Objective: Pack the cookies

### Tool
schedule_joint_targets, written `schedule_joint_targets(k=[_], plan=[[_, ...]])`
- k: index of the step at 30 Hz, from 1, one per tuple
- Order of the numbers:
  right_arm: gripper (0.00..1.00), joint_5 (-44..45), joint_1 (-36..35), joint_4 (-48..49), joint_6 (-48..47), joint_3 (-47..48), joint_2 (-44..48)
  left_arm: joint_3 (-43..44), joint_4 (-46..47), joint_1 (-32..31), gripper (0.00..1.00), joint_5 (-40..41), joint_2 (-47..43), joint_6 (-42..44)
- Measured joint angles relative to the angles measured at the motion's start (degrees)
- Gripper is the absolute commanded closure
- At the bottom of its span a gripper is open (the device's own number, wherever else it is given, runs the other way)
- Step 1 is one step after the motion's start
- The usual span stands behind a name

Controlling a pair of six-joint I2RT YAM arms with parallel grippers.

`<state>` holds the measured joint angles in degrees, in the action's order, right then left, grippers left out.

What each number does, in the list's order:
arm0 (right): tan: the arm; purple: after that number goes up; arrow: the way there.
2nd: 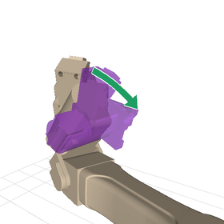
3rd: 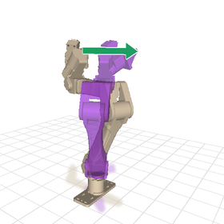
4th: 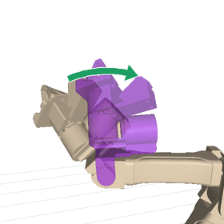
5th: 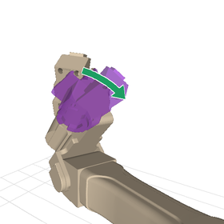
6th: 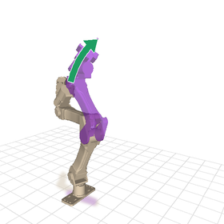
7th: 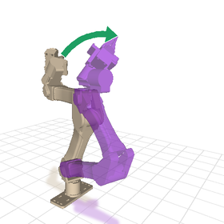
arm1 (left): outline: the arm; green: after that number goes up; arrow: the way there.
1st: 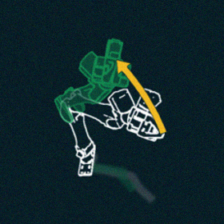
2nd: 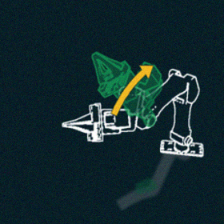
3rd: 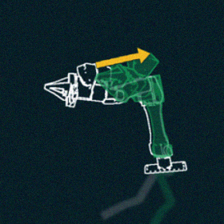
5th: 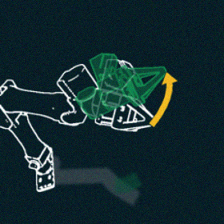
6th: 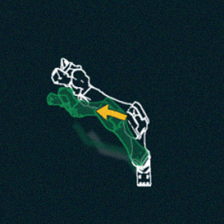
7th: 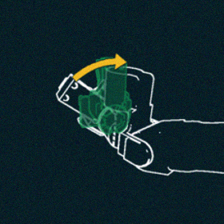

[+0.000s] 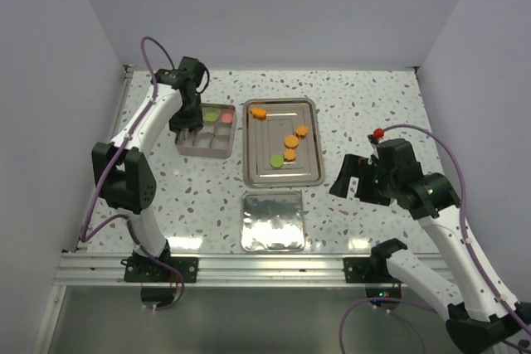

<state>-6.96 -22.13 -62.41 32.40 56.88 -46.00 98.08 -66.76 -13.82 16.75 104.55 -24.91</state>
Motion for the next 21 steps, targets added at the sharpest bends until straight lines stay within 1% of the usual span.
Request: schedule_joint_targets(k=[1, 5, 13, 21], plan=[[0.01, 0.0, 0.0, 0.0, -0.04, 0.0, 0.02, 0.0, 0.07, 0.0, 0.46, 0.0, 0.0, 0.0], [0.02, 0.0, 0.0, -0.11, -0.07, -0.02, 0.02, 0.0, 0.44, 0.0, 0.41, -0.04, 0.0, 0.04], [0.02, 0.22, 0.02, -0.42, -0.09, -0.02, 0.04, 0.5, 0.42, 0.0, 0.4, -0.09, 0.0, 0.02], [0.02, 0.39, 0.0, -1.01, -0.09, -0.02, 0.04, 10.1, -0.85, -0.24, 0.39, -0.5, -0.07, 0.02]])
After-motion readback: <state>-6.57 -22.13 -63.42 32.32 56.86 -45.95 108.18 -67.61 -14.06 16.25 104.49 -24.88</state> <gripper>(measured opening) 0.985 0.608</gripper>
